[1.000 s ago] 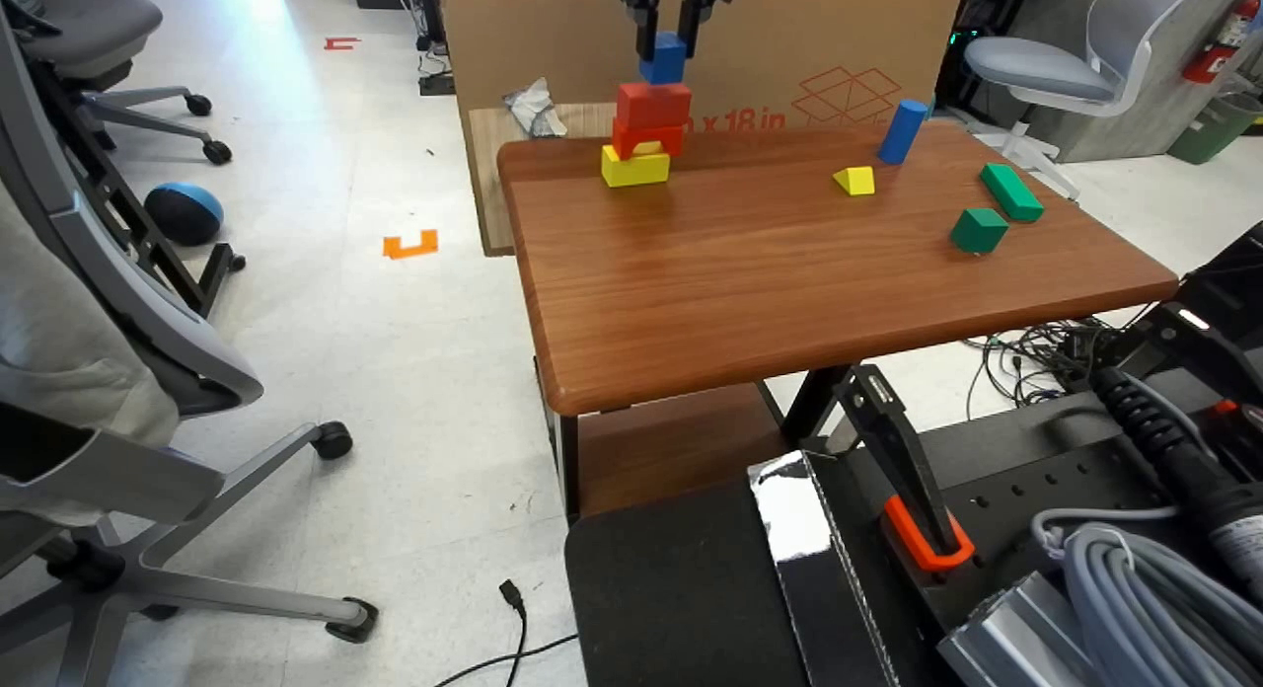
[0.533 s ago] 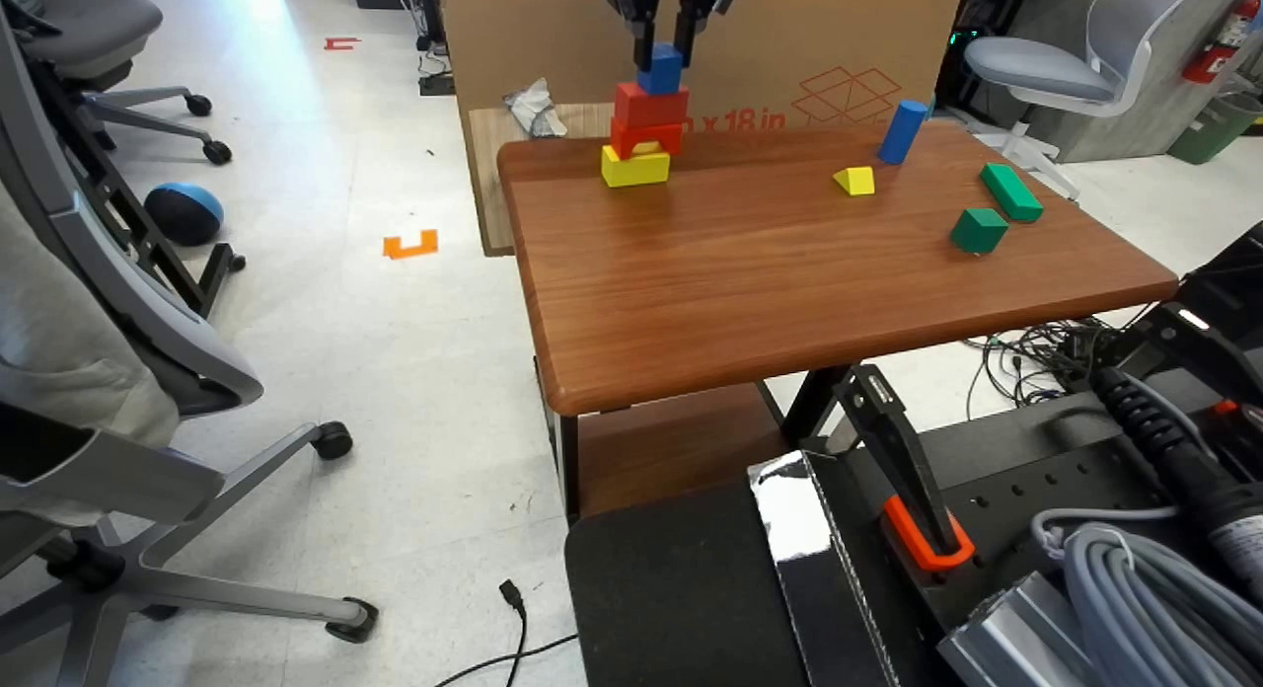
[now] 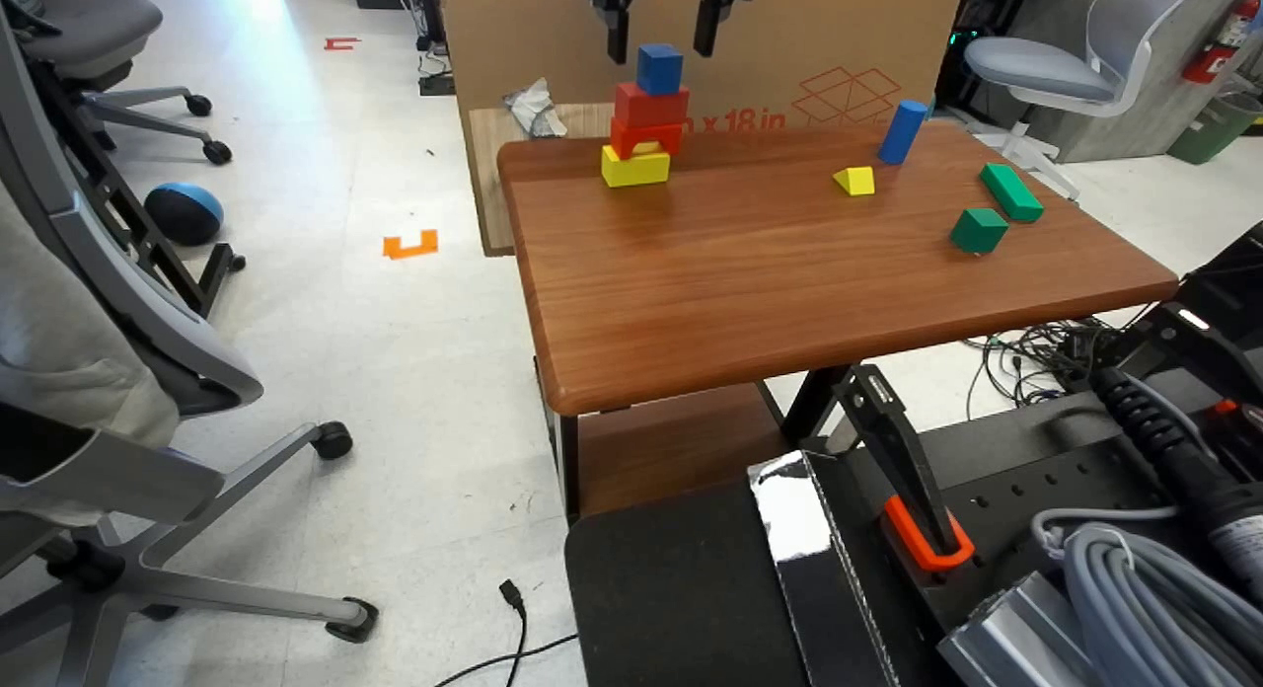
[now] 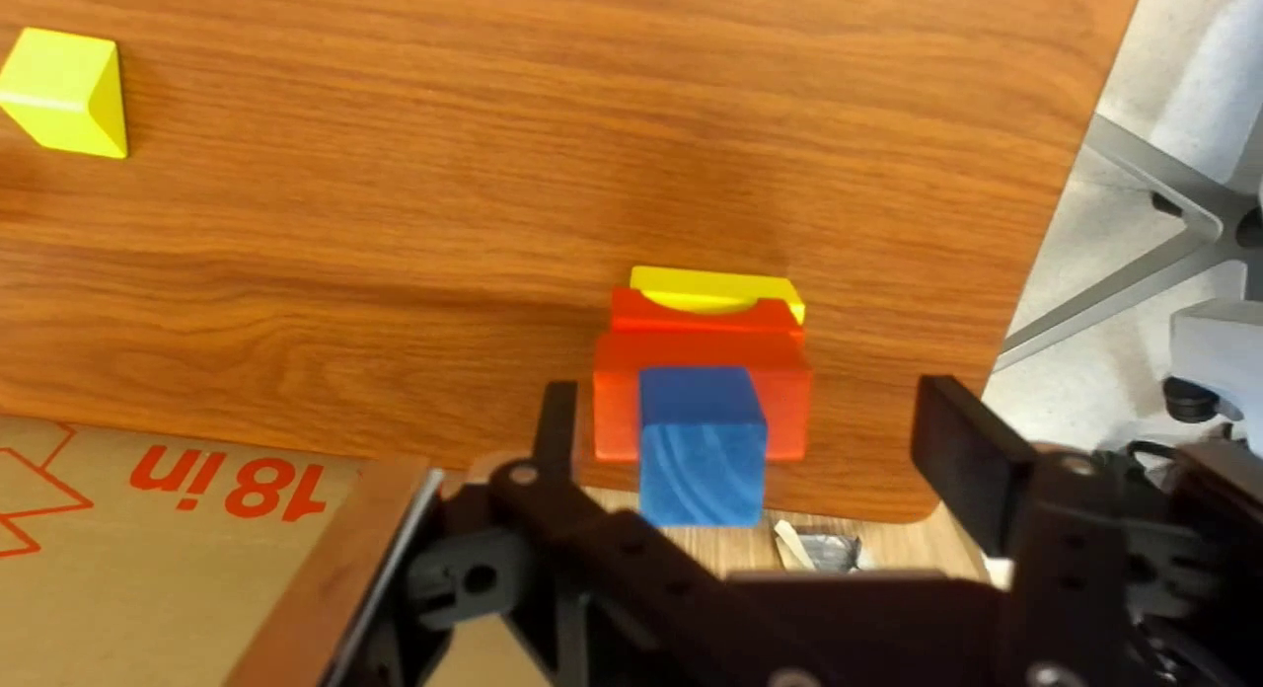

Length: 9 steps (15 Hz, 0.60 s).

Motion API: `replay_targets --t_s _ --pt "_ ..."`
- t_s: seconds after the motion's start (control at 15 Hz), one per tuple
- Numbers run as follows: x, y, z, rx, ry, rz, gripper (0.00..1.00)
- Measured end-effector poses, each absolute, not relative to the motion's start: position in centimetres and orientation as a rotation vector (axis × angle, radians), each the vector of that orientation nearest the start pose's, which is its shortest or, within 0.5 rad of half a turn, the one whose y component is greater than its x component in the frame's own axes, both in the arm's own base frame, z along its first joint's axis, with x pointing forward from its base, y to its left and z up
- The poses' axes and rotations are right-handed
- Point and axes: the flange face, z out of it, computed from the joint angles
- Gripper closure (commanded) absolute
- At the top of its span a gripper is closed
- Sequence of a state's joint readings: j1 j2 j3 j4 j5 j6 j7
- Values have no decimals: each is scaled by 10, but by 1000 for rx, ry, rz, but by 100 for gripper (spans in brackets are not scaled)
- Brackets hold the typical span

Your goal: Put the two orange blocks on the yellow block on the right and then put a blue block on the orange block

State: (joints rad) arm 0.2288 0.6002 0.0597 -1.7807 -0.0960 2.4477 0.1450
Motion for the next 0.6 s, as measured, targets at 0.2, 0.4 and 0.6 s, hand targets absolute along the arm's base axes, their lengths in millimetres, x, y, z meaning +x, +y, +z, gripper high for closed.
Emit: replay_targets --t_s 0.2,0.4,0.6 --pt "612 178 238 -3117 -332 -40 0" --pt "571 154 257 -3132 -286 95 0" --pt "544 136 269 -3148 -258 158 0"
